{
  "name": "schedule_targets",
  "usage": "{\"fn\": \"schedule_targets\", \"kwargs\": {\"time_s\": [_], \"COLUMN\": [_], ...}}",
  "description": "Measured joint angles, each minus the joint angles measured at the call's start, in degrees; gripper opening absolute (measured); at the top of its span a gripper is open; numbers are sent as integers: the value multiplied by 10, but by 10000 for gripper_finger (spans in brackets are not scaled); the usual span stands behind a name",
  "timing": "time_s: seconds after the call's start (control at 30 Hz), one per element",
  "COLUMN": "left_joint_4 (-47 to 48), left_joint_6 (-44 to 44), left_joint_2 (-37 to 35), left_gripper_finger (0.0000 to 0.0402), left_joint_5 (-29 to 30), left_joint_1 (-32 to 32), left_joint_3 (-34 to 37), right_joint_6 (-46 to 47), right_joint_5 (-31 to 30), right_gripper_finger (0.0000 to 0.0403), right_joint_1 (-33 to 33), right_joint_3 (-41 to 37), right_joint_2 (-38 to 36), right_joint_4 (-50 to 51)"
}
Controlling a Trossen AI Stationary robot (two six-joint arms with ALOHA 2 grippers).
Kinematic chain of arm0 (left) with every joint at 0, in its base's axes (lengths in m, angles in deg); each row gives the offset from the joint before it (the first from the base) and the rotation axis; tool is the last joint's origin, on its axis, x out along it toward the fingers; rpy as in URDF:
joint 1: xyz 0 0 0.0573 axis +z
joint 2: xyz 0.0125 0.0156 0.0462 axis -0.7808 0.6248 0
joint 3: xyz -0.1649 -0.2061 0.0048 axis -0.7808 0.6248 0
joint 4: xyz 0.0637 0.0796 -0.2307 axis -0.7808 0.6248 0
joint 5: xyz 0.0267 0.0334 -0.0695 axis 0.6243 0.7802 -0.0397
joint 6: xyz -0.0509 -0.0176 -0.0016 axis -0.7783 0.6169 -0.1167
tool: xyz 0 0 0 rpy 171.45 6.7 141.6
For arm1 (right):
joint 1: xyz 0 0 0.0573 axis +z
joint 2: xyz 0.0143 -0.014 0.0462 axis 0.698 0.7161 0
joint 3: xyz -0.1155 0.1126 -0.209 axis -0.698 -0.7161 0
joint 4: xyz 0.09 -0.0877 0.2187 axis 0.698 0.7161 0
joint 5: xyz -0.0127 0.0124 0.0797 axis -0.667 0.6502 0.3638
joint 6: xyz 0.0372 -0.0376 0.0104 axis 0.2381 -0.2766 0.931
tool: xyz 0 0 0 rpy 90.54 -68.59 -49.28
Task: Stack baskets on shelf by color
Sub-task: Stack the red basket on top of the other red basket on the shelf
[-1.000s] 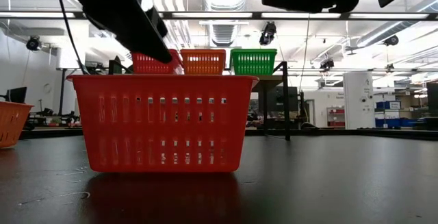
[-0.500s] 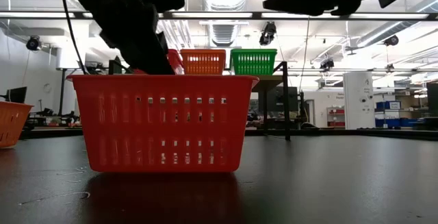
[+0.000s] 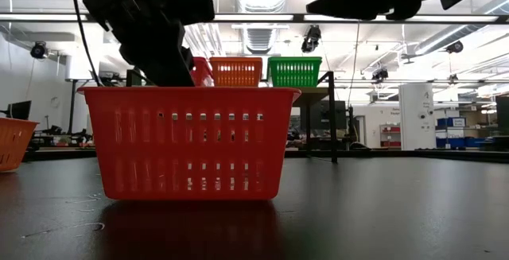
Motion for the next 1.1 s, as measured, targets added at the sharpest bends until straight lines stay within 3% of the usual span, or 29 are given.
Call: {"fn": "schedule_targets", "kwargs": {"time_s": [0.3, 0.53, 0.73, 1.03, 1.1], "left_joint_4": [4, -9, -14, 1, 23], "left_joint_6": [-1, -1, 0, 31, 47], "left_joint_2": [0, 24, 35, 30, 22], "left_gripper_finger": [191, 203, 162, 18, 8], "left_joint_5": [0, 0, -12, -15, -15], "left_joint_1": [4, 8, 12, 21, 28], "left_joint_3": [8, 11, 11, 11, 11], "right_joint_6": [2, 1, 1, 4, 4], "right_joint_5": [0, 0, 0, 0, 0], "right_gripper_finger": [9, 9, 9, 9, 9], "right_joint_1": [0, 0, 0, 0, 0], "right_joint_3": [0, 0, 0, 0, 0], "right_joint_2": [0, 0, 0, 0, 0], "right_joint_4": [5, 8, 9, 9, 9]}}
